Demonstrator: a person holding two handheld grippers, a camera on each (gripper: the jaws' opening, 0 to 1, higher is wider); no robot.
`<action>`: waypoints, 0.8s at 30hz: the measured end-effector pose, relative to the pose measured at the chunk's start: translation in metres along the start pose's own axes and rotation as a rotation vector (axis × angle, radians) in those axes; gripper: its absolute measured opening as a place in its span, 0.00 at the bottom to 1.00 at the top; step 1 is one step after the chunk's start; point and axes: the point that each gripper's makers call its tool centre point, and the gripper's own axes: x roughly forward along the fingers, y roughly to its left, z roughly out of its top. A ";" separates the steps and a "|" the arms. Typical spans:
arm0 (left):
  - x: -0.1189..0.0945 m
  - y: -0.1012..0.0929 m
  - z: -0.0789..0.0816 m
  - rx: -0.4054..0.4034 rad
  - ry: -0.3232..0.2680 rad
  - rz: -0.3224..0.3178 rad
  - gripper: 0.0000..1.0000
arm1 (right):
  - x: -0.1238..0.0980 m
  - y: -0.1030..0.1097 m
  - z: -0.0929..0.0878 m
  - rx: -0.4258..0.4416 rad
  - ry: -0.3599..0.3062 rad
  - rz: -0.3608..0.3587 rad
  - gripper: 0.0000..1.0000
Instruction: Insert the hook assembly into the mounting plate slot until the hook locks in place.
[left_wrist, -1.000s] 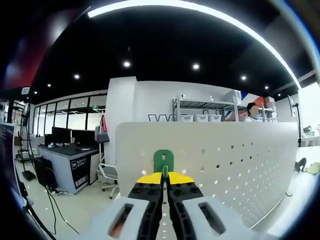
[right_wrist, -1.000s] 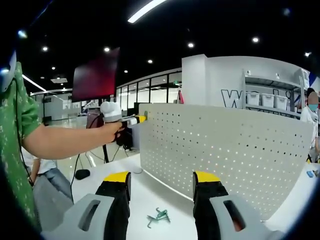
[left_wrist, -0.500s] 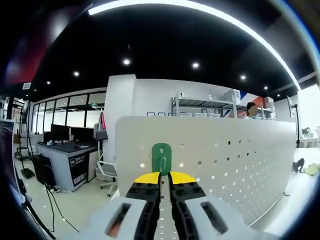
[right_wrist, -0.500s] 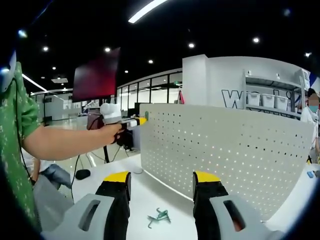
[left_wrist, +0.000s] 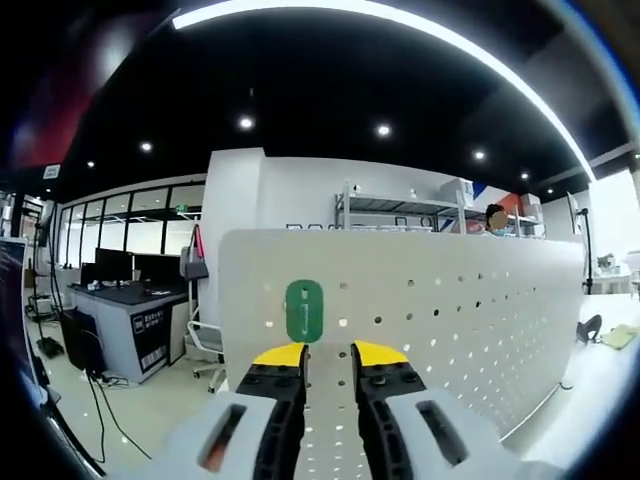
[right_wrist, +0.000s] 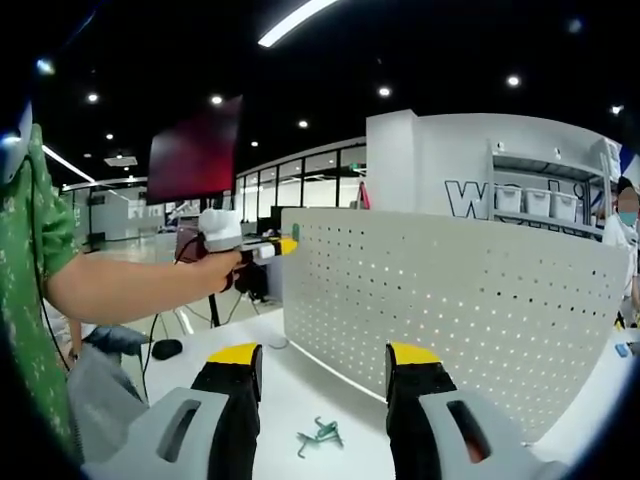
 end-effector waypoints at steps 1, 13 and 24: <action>-0.001 -0.001 0.000 0.002 0.001 -0.002 0.19 | 0.000 0.000 0.000 0.000 -0.001 0.000 0.50; -0.018 -0.016 0.002 0.002 0.004 -0.036 0.27 | 0.000 0.005 0.002 -0.003 -0.007 0.011 0.50; -0.033 -0.027 0.008 -0.002 0.005 -0.064 0.36 | -0.002 0.010 0.003 -0.004 -0.010 0.016 0.50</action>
